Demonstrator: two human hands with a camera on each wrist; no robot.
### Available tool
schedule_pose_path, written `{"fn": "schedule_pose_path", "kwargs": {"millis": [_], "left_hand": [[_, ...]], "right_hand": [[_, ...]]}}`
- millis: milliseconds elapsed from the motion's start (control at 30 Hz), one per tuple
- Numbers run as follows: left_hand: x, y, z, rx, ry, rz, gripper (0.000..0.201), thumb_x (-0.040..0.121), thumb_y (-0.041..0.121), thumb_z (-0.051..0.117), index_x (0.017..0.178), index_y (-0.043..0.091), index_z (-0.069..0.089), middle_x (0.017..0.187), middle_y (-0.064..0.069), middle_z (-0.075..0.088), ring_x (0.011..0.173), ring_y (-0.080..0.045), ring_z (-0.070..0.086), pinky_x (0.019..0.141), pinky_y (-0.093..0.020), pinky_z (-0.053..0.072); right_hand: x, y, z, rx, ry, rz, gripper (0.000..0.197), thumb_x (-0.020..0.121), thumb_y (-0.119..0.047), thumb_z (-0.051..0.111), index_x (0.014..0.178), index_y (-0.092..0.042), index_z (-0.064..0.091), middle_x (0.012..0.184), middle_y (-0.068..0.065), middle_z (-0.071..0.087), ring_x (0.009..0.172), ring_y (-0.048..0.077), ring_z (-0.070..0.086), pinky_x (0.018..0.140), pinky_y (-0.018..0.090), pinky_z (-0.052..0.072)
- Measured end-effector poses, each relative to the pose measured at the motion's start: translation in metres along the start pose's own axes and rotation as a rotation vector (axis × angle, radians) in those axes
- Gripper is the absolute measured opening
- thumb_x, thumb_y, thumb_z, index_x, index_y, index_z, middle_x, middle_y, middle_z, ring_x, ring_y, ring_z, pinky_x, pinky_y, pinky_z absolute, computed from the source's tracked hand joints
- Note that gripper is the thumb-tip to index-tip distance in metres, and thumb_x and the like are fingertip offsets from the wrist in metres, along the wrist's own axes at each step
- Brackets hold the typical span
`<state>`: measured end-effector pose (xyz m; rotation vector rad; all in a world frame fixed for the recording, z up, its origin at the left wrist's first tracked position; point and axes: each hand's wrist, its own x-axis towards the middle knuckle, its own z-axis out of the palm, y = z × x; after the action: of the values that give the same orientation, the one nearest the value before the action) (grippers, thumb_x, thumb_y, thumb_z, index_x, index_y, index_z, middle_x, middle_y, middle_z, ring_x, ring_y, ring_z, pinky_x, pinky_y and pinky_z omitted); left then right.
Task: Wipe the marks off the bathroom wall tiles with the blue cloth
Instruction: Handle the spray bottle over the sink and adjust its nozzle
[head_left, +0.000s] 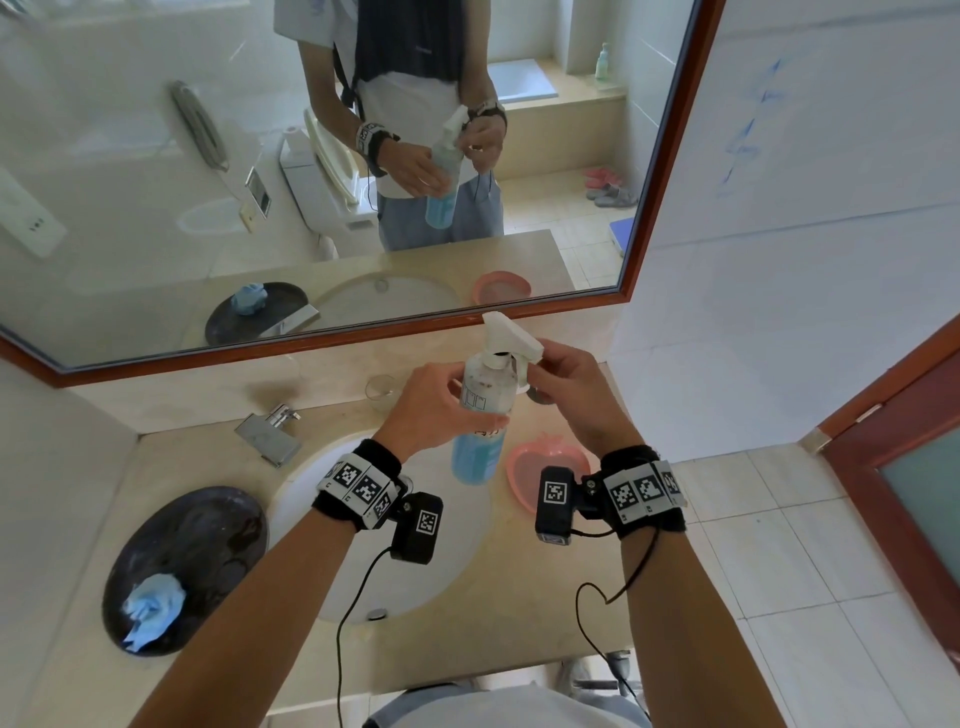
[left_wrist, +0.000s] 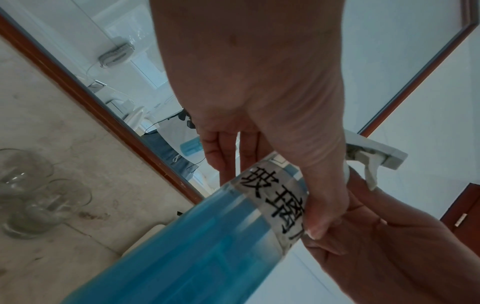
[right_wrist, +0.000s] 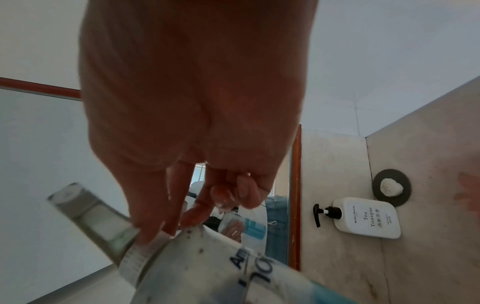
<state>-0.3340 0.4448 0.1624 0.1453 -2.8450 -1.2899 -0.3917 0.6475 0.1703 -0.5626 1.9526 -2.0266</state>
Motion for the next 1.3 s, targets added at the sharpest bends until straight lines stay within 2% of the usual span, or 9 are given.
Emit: {"fn": "schedule_pose_path", "kwargs": {"millis": [233, 333, 433, 600, 767, 933, 1033, 1167, 1300], "left_hand": [[0.002, -0.005, -0.002, -0.005, -0.057, -0.009, 0.052, 0.068, 0.037, 0.097, 0.114, 0.028, 0.075, 0.103, 0.013, 0.077, 0.089, -0.006, 0.072, 0.081, -0.035, 0.063], [0.002, -0.002, -0.001, 0.035, -0.097, -0.016, 0.054, 0.067, 0.04, 0.096, 0.114, 0.026, 0.075, 0.102, 0.013, 0.077, 0.088, -0.006, 0.072, 0.082, -0.036, 0.064], [0.001, 0.001, 0.003, 0.054, -0.095, -0.01, 0.05, 0.068, 0.04, 0.096, 0.112, 0.028, 0.074, 0.098, 0.015, 0.075, 0.084, -0.003, 0.07, 0.077, -0.03, 0.062], [0.004, 0.0, 0.003, 0.051, -0.07, -0.048, 0.055, 0.067, 0.044, 0.095, 0.113, 0.02, 0.075, 0.098, 0.009, 0.076, 0.084, -0.005, 0.071, 0.076, -0.026, 0.06], [0.004, 0.0, -0.005, 0.034, -0.089, -0.035, 0.057, 0.065, 0.046, 0.094, 0.115, 0.025, 0.076, 0.102, 0.01, 0.078, 0.09, -0.009, 0.073, 0.084, -0.039, 0.064], [0.001, 0.004, -0.002, 0.037, -0.072, -0.002, 0.054, 0.069, 0.041, 0.094, 0.116, 0.028, 0.072, 0.105, 0.011, 0.076, 0.09, -0.006, 0.071, 0.083, -0.036, 0.064], [0.003, 0.005, -0.001, 0.037, -0.067, -0.017, 0.058, 0.07, 0.04, 0.095, 0.121, 0.025, 0.072, 0.107, 0.01, 0.076, 0.091, -0.005, 0.071, 0.085, -0.035, 0.064], [0.005, 0.004, -0.002, 0.032, -0.057, -0.019, 0.063, 0.069, 0.042, 0.095, 0.124, 0.025, 0.071, 0.11, 0.008, 0.076, 0.094, -0.01, 0.071, 0.087, -0.041, 0.063], [0.004, 0.006, 0.001, 0.047, -0.021, -0.011, 0.064, 0.069, 0.043, 0.094, 0.125, 0.022, 0.072, 0.111, 0.006, 0.076, 0.094, -0.011, 0.07, 0.086, -0.038, 0.063]], "right_hand": [[0.015, 0.008, -0.003, -0.07, -0.013, 0.009, 0.035, 0.089, -0.012, 0.08, 0.121, -0.024, 0.076, 0.113, -0.007, 0.066, 0.081, 0.027, 0.045, 0.079, 0.042, 0.047], [0.013, 0.004, -0.003, -0.094, -0.055, 0.022, 0.033, 0.085, -0.017, 0.084, 0.117, -0.023, 0.078, 0.119, -0.009, 0.064, 0.087, 0.028, 0.052, 0.082, 0.041, 0.05], [0.015, 0.003, 0.005, -0.124, 0.068, 0.038, 0.03, 0.078, -0.021, 0.09, 0.104, -0.018, 0.075, 0.112, -0.01, 0.063, 0.078, 0.011, 0.047, 0.077, 0.037, 0.049], [0.014, -0.002, 0.016, -0.204, 0.103, 0.04, 0.036, 0.079, -0.036, 0.089, 0.101, -0.04, 0.062, 0.107, -0.005, 0.059, 0.081, 0.007, 0.049, 0.074, 0.023, 0.045], [0.015, 0.005, -0.005, -0.026, -0.073, 0.038, 0.032, 0.093, -0.023, 0.077, 0.125, -0.021, 0.074, 0.122, -0.013, 0.063, 0.084, 0.018, 0.049, 0.08, 0.029, 0.048], [0.02, 0.007, 0.0, -0.041, 0.034, 0.065, 0.03, 0.08, -0.021, 0.089, 0.1, -0.011, 0.069, 0.104, -0.014, 0.065, 0.087, 0.022, 0.054, 0.08, 0.038, 0.053], [0.021, 0.006, 0.006, -0.127, 0.051, 0.031, 0.036, 0.082, -0.029, 0.087, 0.111, -0.021, 0.068, 0.106, -0.01, 0.062, 0.083, 0.011, 0.049, 0.077, 0.025, 0.048], [0.022, 0.007, 0.0, -0.091, -0.063, 0.013, 0.032, 0.087, -0.029, 0.082, 0.118, -0.025, 0.076, 0.124, -0.015, 0.062, 0.087, 0.023, 0.05, 0.081, 0.033, 0.049], [0.021, 0.008, 0.0, -0.068, 0.022, 0.026, 0.019, 0.081, -0.029, 0.088, 0.097, -0.028, 0.078, 0.119, -0.011, 0.066, 0.081, 0.021, 0.048, 0.077, 0.037, 0.049]]}}
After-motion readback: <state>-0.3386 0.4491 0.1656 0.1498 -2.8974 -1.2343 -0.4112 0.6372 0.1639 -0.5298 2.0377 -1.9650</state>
